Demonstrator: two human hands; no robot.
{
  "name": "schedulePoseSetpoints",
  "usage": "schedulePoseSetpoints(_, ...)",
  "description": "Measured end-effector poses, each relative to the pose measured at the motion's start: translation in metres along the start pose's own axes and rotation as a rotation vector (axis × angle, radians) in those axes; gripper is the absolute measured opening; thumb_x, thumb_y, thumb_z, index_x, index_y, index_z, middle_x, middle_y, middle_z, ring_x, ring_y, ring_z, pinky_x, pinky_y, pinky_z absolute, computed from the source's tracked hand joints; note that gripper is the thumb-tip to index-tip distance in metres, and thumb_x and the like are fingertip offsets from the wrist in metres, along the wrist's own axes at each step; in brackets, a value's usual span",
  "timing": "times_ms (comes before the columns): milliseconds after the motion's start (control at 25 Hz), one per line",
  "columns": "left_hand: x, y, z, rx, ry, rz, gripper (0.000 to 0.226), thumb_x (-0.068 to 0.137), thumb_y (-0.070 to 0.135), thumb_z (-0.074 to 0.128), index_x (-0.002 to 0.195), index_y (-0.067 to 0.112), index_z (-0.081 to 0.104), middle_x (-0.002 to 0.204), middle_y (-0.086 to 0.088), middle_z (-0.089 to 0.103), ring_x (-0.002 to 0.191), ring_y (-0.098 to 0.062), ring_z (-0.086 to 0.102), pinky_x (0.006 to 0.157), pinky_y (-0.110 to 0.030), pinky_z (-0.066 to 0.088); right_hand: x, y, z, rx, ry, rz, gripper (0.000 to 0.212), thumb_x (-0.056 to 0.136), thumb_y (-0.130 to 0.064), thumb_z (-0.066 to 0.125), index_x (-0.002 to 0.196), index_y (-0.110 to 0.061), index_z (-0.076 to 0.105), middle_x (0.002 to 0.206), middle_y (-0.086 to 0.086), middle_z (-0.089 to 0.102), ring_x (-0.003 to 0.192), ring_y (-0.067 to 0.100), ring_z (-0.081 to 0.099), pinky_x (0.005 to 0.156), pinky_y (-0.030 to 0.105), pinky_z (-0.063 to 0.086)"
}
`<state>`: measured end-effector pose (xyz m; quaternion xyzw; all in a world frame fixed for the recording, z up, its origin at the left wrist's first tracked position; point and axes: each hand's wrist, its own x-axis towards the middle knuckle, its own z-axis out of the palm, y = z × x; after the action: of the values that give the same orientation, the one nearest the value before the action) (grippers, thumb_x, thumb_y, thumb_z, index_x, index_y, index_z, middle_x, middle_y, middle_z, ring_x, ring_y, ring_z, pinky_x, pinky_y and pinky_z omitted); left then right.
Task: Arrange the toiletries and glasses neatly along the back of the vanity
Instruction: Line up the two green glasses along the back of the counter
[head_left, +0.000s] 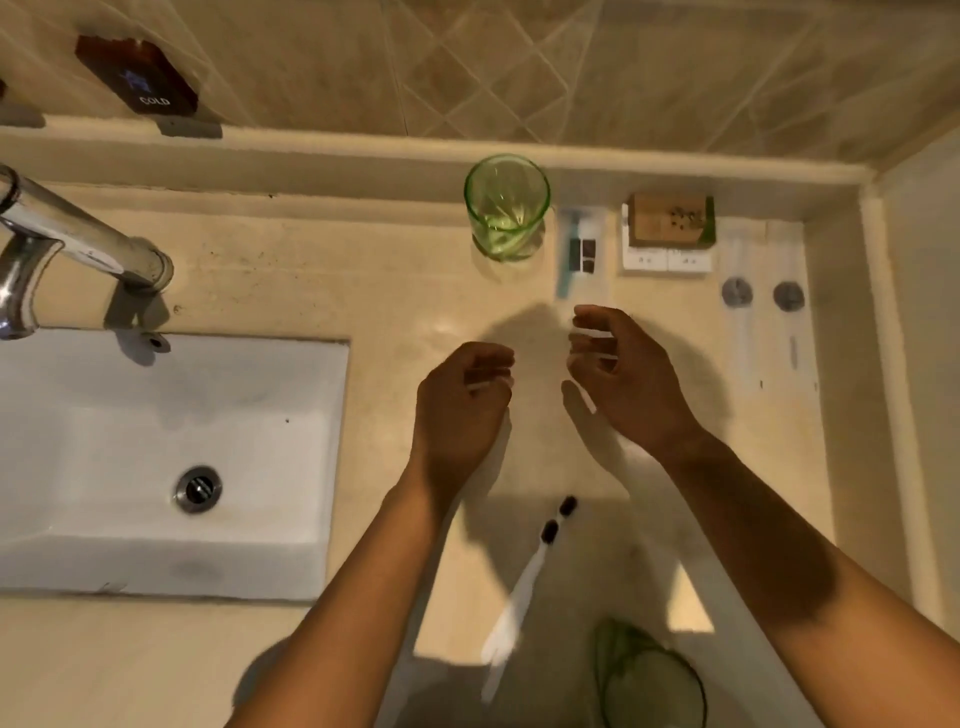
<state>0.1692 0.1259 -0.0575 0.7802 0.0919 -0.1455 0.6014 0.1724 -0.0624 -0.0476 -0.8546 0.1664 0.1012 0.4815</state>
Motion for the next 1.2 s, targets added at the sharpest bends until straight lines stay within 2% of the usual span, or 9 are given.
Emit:
schedulePoseSetpoints(80, -0.035, -0.011, 0.002, 0.056, -0.078, 0.042, 0.026, 0.089, 0.001, 0.062, 0.101, 0.02, 0.075, 0.096, 0.013, 0.075, 0.09, 0.001, 0.07, 0.078, -0.011, 0.052, -0.036, 0.017, -0.004, -0.017, -0.006, 0.03, 0.039, 0.093, -0.015, 0.067, 0.13, -0.022, 0.06, 0.121, -0.007, 0.066, 0.103, 0.001, 0.062, 0.087, 0.007, 0.045)
schedulePoseSetpoints(200, -0.08, -0.025, 0.006, 0.11, -0.155, 0.03, 0.029, 0.088, -0.002, 0.061, 0.095, 0.022, 0.076, 0.09, 0.016, 0.075, 0.085, 0.004, 0.07, 0.072, -0.007, 0.05, -0.088, 0.042, -0.006, -0.053, -0.014, 0.062, 0.03, 0.095, -0.019, 0.064, 0.124, -0.026, 0.063, 0.115, -0.012, 0.068, 0.098, -0.01, 0.059, 0.075, -0.003, 0.041)
schedulePoseSetpoints(360, -0.13, -0.034, 0.004, 0.241, -0.226, 0.119, 0.033, 0.088, -0.004, 0.056, 0.094, 0.022, 0.075, 0.092, 0.011, 0.076, 0.086, -0.002, 0.071, 0.078, -0.022, 0.056, -0.146, 0.069, -0.023, -0.032, 0.011, 0.08, 0.022, 0.094, -0.014, 0.062, 0.109, -0.029, 0.07, 0.102, -0.021, 0.069, 0.093, -0.01, 0.063, 0.073, -0.001, 0.043)
schedulePoseSetpoints(440, -0.155, -0.039, 0.001, 0.302, -0.265, 0.151, 0.028, 0.092, -0.001, 0.056, 0.1, 0.019, 0.074, 0.098, 0.009, 0.077, 0.093, -0.003, 0.071, 0.085, -0.026, 0.056, -0.176, 0.082, -0.03, 0.018, 0.017, 0.062, 0.026, 0.094, -0.004, 0.058, 0.107, -0.023, 0.071, 0.099, -0.012, 0.072, 0.095, 0.001, 0.067, 0.078, 0.005, 0.048)
schedulePoseSetpoints(560, -0.195, -0.051, 0.0, 0.35, -0.297, 0.146, 0.027, 0.094, 0.001, 0.057, 0.113, 0.015, 0.07, 0.107, 0.008, 0.076, 0.095, -0.002, 0.069, 0.087, -0.024, 0.056, -0.216, 0.103, -0.037, 0.101, -0.022, 0.04, 0.021, 0.099, -0.005, 0.052, 0.112, -0.005, 0.069, 0.105, 0.011, 0.072, 0.1, 0.025, 0.069, 0.092, 0.031, 0.055)
schedulePoseSetpoints(760, -0.255, -0.061, 0.02, 0.326, -0.228, 0.044, 0.056, 0.082, -0.005, 0.065, 0.132, 0.018, 0.061, 0.117, 0.01, 0.068, 0.102, 0.009, 0.062, 0.085, -0.007, 0.049, -0.271, 0.12, -0.042, 0.129, -0.232, 0.074, 0.054, 0.082, 0.005, 0.058, 0.134, -0.01, 0.059, 0.127, 0.01, 0.065, 0.114, 0.024, 0.063, 0.093, 0.029, 0.052)
schedulePoseSetpoints(880, -0.282, -0.064, 0.04, 0.28, -0.195, -0.035, 0.056, 0.08, 0.001, 0.07, 0.131, 0.024, 0.06, 0.121, 0.014, 0.067, 0.107, 0.002, 0.063, 0.085, -0.012, 0.051, -0.292, 0.124, -0.04, 0.103, -0.28, 0.01, 0.066, 0.079, 0.006, 0.067, 0.139, -0.017, 0.055, 0.133, 0.007, 0.063, 0.115, 0.022, 0.063, 0.098, 0.037, 0.053)
schedulePoseSetpoints(1000, -0.298, -0.059, 0.055, 0.242, -0.145, -0.045, 0.053, 0.081, 0.01, 0.074, 0.128, 0.029, 0.061, 0.114, 0.024, 0.066, 0.104, 0.01, 0.062, 0.082, -0.01, 0.053, -0.299, 0.125, -0.044, 0.118, -0.277, 0.003, 0.071, 0.077, -0.001, 0.072, 0.141, -0.025, 0.053, 0.135, 0.0, 0.062, 0.116, 0.016, 0.063, 0.099, 0.034, 0.053)
schedulePoseSetpoints(1200, -0.31, -0.06, 0.053, 0.223, -0.107, -0.06, 0.054, 0.082, 0.009, 0.076, 0.133, 0.02, 0.062, 0.124, 0.007, 0.069, 0.111, -0.009, 0.066, 0.095, -0.03, 0.056, -0.308, 0.125, -0.045, 0.122, -0.323, -0.024, 0.068, 0.078, -0.001, 0.071, 0.133, -0.037, 0.054, 0.12, -0.016, 0.067, 0.104, 0.0, 0.067, 0.088, 0.024, 0.057)
